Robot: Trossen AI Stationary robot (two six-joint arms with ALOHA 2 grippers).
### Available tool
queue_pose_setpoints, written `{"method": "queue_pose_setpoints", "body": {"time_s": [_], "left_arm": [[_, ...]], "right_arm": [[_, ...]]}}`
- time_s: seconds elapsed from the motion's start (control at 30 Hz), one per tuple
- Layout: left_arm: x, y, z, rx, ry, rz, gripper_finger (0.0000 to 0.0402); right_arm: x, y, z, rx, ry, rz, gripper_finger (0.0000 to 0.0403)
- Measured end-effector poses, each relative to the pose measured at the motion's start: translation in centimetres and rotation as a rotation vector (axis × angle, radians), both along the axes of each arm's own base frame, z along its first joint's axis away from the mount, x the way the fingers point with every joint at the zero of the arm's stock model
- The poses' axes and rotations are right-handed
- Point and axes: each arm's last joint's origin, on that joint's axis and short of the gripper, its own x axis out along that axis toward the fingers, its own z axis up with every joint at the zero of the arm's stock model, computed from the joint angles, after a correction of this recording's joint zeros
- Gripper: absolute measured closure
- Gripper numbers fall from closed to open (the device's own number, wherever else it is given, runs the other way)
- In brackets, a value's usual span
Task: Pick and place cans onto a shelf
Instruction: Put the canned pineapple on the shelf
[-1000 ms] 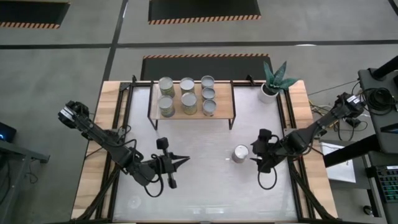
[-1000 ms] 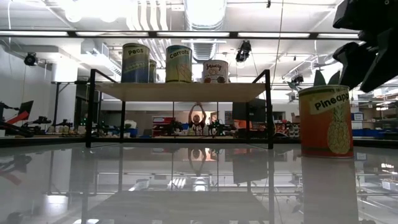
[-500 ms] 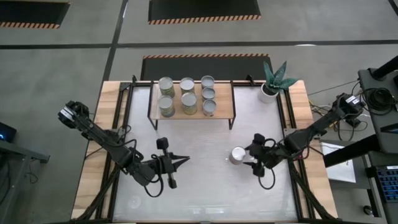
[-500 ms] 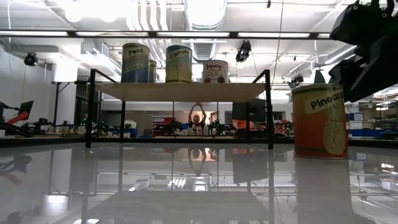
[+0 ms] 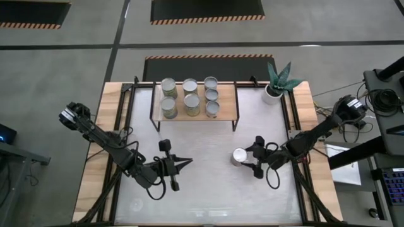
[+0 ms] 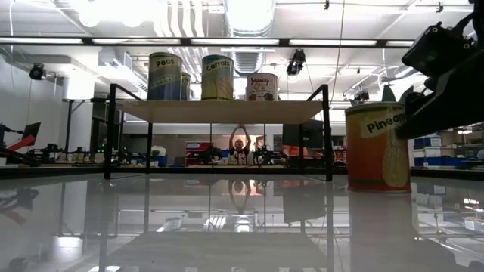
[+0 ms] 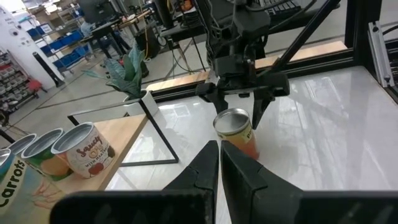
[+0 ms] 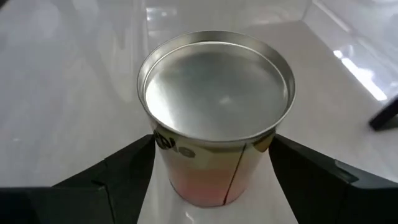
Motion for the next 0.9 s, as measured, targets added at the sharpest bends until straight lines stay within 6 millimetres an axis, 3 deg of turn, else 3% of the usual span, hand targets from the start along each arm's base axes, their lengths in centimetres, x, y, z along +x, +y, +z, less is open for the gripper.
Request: {"method": "queue_pose_setpoints", "body": {"time_s": [0.27, 0.43, 0.57, 0.8, 0.9], "left_arm": [[0.0, 0.0, 0.0, 0.003, 0.001, -0.001, 0.0402], [0.1, 0.0, -0.4, -0.012, 0.001, 0.004, 0.0402], [1.1, -0.3, -2.8, -0.005, 0.068, -0.002, 0.0402], [4.7, 0.5, -7.5, 0.066, 0.180, -0.044, 0.0402], [5.5, 0.8, -8.0, 0.079, 0.191, -0.027, 0.0402]], "right_arm": [[0.8, 0.5, -0.6, -0.040, -0.074, 0.049, 0.0120], [1.4, 0.8, -0.4, -0.044, -0.089, 0.041, 0.0108], [1.7, 1.0, -0.7, -0.058, -0.074, 0.038, 0.0082], [2.1, 1.1, -1.2, -0.068, -0.051, 0.026, 0.0062], [2.6, 1.3, -1.2, -0.077, -0.054, 0.023, 0.0064]]}}
